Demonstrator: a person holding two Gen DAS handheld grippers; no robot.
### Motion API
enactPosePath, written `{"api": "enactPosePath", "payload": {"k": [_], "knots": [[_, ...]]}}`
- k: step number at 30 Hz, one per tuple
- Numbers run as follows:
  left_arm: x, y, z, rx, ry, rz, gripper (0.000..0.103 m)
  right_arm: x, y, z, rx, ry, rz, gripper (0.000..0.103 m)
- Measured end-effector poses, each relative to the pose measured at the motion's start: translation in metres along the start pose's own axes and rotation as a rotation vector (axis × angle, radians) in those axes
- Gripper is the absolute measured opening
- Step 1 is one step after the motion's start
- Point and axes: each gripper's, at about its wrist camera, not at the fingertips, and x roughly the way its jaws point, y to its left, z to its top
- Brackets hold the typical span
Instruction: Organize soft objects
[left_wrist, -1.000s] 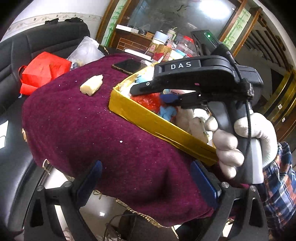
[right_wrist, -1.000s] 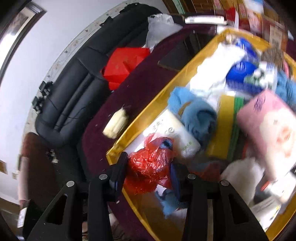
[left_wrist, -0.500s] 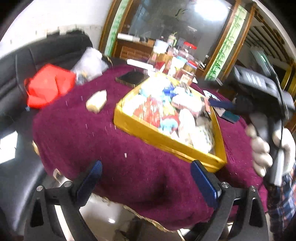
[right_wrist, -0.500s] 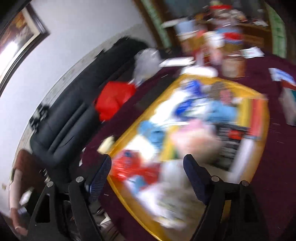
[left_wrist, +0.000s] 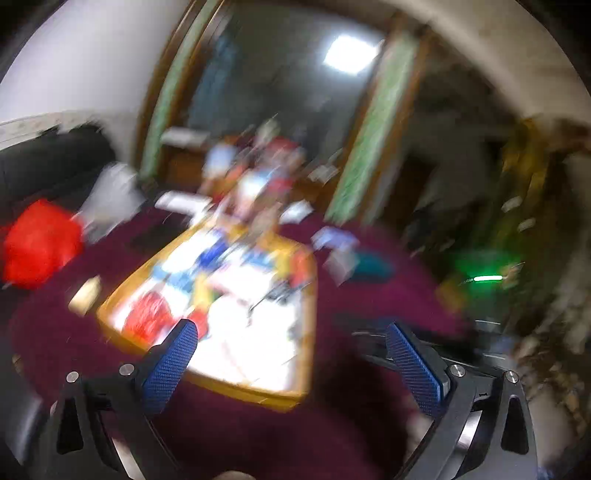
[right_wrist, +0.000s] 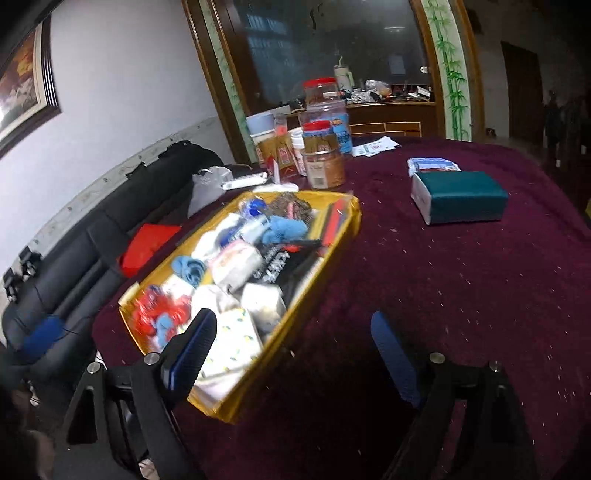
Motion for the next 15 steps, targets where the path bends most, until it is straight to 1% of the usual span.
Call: {"api": "enactPosePath", "payload": {"k": [1, 2, 4, 5, 7, 8, 9, 11, 15], "knots": [[0.008, -0.002, -0.001, -0.004, 0.026, 0.067, 0.103, -0.001, 0.000, -0.004, -0.004, -0.001, -0.011, 0.085], [0.012, -0.002, -0.002, -0.008, 0.033, 0.115, 0.103, -0.001, -0.001, -0.008, -0.010, 0.002, -0.020, 0.085], [0.013, 0.000, -0.004, -0.024, 0.028, 0.167, 0.103, -0.005, -0.006, -0.016, -0.023, 0.007, -0.039, 0.086], [0.015, 0.002, -0.005, -0.036, 0.031, 0.205, 0.103, -0.007, -0.008, -0.020, -0.030, 0.003, -0.057, 0.086], [0.018, 0.005, -0.005, -0.038, 0.029, 0.299, 0.103, -0.010, -0.011, -0.028, -0.056, -0.001, -0.092, 0.086], [0.020, 0.008, -0.005, -0.032, 0.028, 0.379, 0.103, -0.008, -0.011, -0.030, -0.070, -0.002, -0.103, 0.086], [0.021, 0.008, -0.009, -0.028, 0.026, 0.412, 0.103, -0.007, -0.009, -0.033, -0.081, -0.002, -0.111, 0.086], [0.018, 0.015, -0.014, -0.029, 0.019, 0.461, 0.103, -0.006, -0.006, -0.037, -0.099, 0.004, -0.113, 0.086], [0.021, 0.022, -0.015, -0.016, 0.015, 0.485, 0.103, -0.001, 0.004, -0.042, -0.124, 0.018, -0.106, 0.086]]}}
